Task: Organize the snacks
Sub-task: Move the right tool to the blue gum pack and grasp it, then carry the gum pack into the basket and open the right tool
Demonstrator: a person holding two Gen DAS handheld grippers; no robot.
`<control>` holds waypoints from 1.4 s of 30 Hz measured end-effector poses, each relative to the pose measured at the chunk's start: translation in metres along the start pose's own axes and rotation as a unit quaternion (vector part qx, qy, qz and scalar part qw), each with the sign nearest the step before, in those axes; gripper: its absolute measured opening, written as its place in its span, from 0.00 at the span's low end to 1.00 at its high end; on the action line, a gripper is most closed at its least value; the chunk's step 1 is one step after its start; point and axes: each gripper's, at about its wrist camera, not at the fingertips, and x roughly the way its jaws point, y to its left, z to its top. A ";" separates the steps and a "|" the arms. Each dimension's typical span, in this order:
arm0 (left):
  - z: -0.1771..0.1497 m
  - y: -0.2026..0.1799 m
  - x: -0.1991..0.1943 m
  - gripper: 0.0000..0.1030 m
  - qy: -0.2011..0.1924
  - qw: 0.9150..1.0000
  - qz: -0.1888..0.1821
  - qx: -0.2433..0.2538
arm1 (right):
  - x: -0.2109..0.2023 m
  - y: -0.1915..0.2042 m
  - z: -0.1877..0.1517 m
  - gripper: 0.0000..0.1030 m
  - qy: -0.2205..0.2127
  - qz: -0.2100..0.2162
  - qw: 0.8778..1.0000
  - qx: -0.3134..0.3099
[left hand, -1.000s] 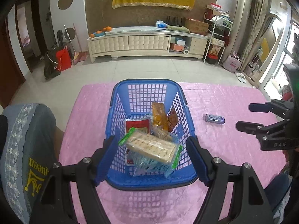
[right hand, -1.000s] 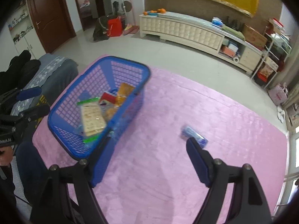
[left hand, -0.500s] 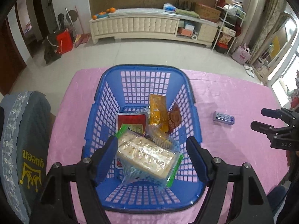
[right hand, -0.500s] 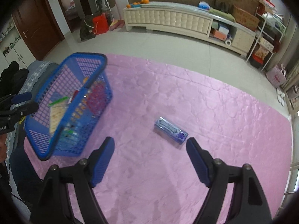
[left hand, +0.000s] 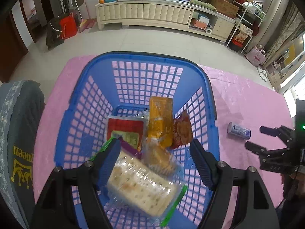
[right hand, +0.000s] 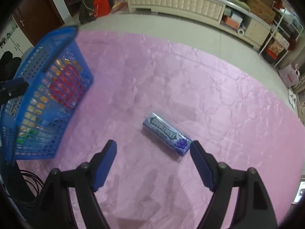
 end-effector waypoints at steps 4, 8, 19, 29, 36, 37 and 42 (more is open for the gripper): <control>0.008 -0.003 0.013 0.71 0.012 1.000 0.003 -0.005 | 0.017 -0.003 0.005 0.80 0.009 -0.004 1.000 -0.016; 0.014 -0.009 0.023 0.71 0.018 1.000 0.014 0.001 | 0.031 -0.008 0.009 0.80 0.015 0.000 1.000 -0.028; 0.022 -0.012 0.031 0.71 0.023 0.999 0.024 0.000 | 0.059 -0.021 0.006 0.69 0.019 0.018 0.998 -0.064; 0.012 -0.008 0.017 0.71 0.006 1.000 0.013 0.006 | 0.049 -0.013 -0.006 0.35 0.002 0.008 0.997 -0.071; -0.001 -0.004 -0.019 0.71 -0.026 0.999 0.003 0.025 | 0.011 0.002 -0.008 0.33 -0.025 0.027 0.998 -0.049; -0.003 -0.002 -0.025 0.71 -0.031 0.999 0.002 0.026 | 0.003 0.007 -0.007 0.33 -0.026 0.030 0.998 -0.048; -0.016 0.009 -0.052 0.71 -0.049 0.998 -0.006 0.029 | -0.032 0.034 -0.006 0.33 -0.051 0.026 0.996 -0.061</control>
